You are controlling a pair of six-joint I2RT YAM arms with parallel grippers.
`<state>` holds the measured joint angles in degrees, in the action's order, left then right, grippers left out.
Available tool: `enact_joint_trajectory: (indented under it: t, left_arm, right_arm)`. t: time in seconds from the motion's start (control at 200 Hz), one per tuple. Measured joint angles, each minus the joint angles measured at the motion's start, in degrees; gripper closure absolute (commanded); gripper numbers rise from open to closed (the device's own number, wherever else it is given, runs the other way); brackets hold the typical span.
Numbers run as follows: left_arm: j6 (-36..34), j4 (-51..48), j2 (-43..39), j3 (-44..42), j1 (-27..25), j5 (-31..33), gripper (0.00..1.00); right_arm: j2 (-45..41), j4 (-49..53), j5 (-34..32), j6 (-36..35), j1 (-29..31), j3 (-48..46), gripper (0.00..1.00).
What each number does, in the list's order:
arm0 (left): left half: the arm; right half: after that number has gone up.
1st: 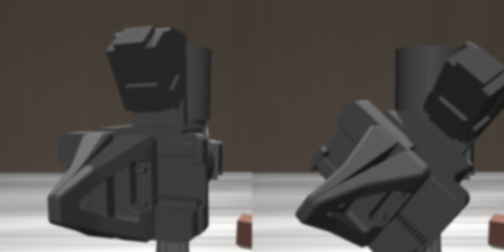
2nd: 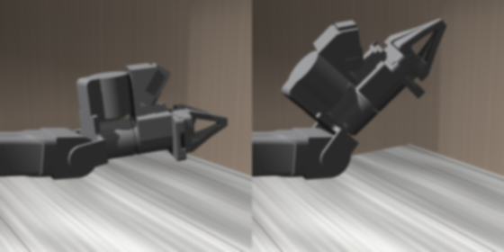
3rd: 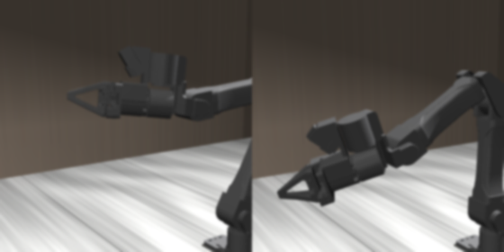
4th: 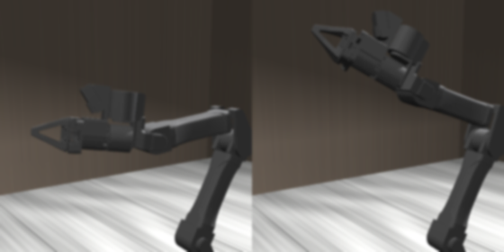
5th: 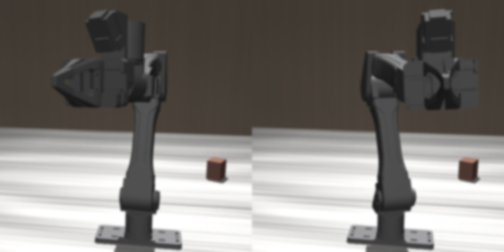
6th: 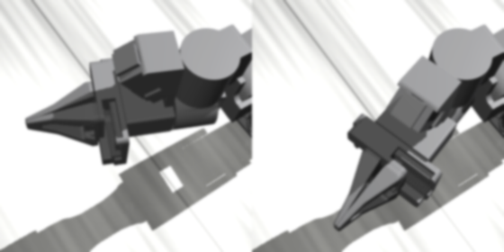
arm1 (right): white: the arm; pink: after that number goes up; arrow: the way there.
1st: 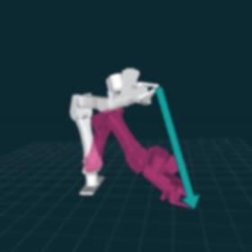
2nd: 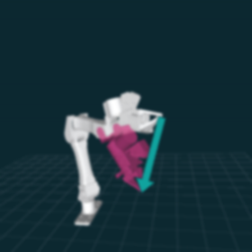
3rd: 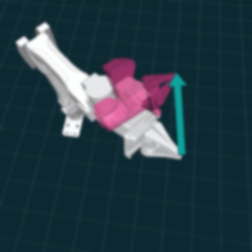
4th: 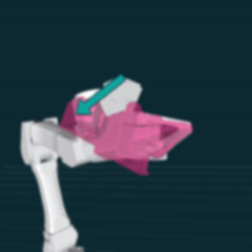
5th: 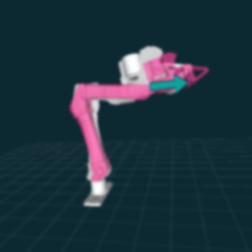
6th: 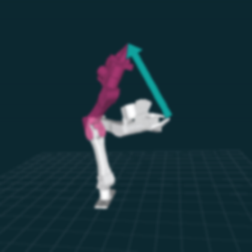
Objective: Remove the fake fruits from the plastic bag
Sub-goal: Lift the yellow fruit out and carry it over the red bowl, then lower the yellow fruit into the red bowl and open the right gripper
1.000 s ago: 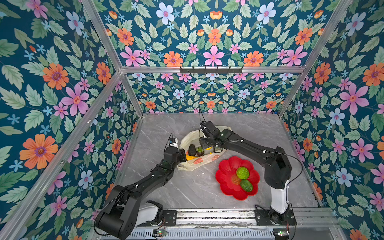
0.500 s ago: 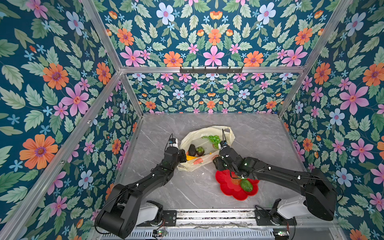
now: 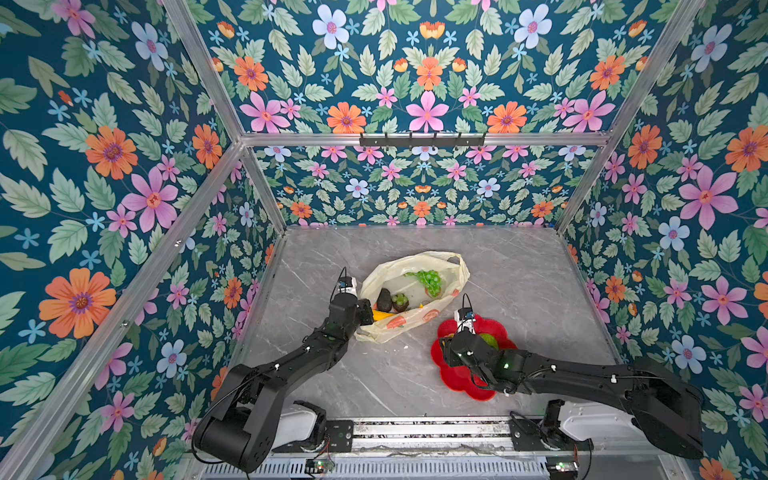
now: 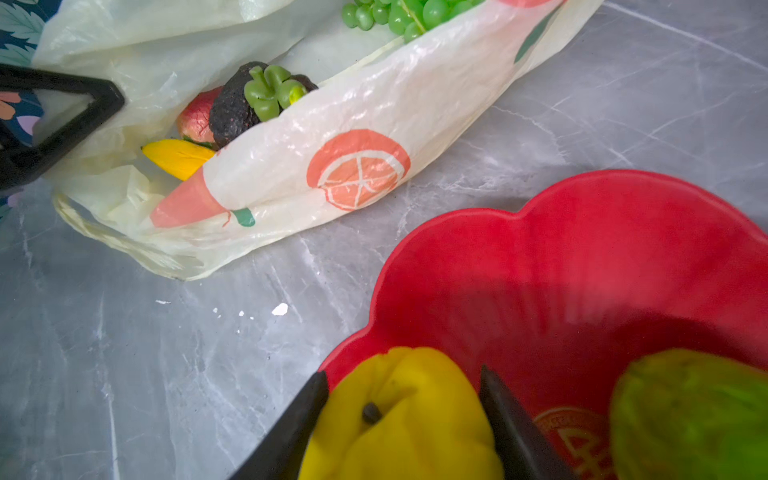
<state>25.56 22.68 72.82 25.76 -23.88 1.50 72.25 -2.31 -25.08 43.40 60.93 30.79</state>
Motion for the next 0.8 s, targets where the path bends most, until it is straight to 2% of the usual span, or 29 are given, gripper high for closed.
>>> enact_joint_trajectory:
  t: [0.275,0.625,0.8]
  left_arm:
    - [0.00,0.00,0.00,0.00,0.00,-0.02,1.00]
    - [-0.02,0.00,0.00,0.00,0.00,-0.15,1.00]
    - [-0.02,0.00,0.00,0.00,0.00,-0.17,1.00]
  right_arm:
    - [0.04,-5.29,-5.77,4.24,0.63,-5.86,0.52]
    - [3.41,-14.38,-10.10,4.35,0.61,-8.46,0.52]
    - [6.69,-19.12,-11.93,4.15,0.61,-8.94,0.46]
